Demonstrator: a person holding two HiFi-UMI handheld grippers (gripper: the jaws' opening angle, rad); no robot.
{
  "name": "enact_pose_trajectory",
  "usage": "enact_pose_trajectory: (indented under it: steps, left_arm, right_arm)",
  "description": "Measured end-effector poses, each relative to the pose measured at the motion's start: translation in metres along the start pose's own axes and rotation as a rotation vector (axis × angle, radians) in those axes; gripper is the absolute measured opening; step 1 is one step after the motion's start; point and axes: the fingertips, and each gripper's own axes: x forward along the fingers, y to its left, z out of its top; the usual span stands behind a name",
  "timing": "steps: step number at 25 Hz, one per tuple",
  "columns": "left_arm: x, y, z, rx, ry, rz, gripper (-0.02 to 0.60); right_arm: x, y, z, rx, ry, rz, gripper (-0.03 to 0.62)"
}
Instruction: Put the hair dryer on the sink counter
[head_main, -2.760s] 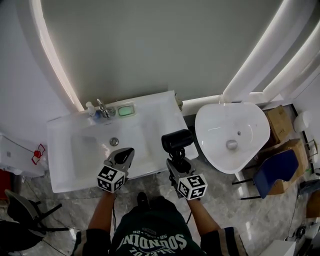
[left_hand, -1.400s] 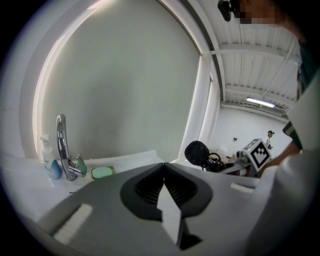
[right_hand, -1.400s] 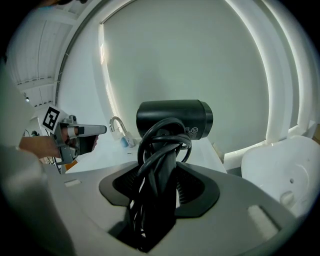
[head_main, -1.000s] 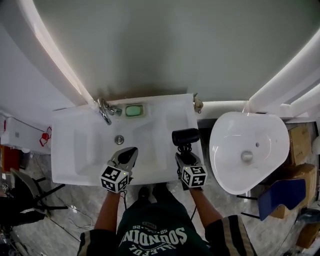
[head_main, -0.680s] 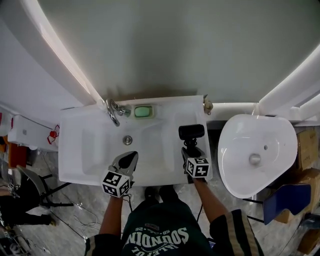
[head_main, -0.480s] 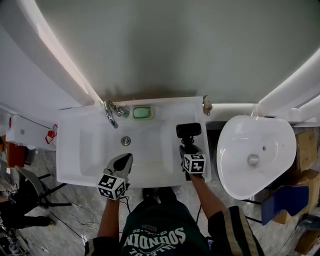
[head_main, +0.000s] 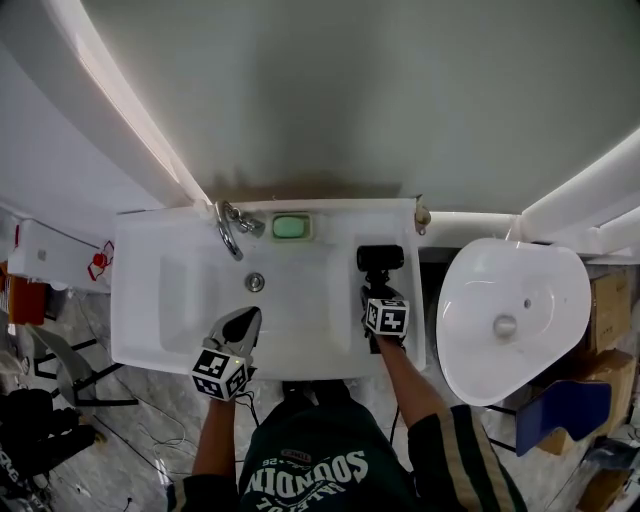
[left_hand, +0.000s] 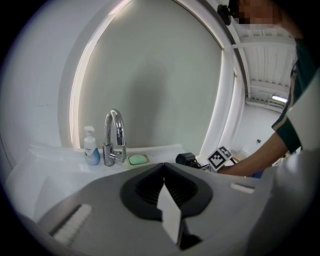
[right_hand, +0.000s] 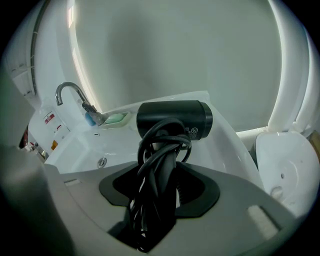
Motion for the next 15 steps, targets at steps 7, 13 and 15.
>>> enact_pose_trajectory:
  steps: [7, 13, 15]
  left_arm:
    - [-0.001, 0.013, 0.000, -0.011, 0.006, 0.009, 0.052]
    - [-0.001, 0.014, 0.002, -0.010, -0.002, 0.000, 0.052]
    - [0.000, 0.011, 0.003, -0.006, -0.006, -0.009, 0.054]
  right_arm:
    - [0.013, 0.000, -0.006, -0.007, 0.050, -0.023, 0.196]
    - [0.017, 0.005, -0.010, -0.055, 0.096, -0.040, 0.196]
    - [0.016, 0.005, -0.011, -0.054, 0.101, -0.048, 0.196]
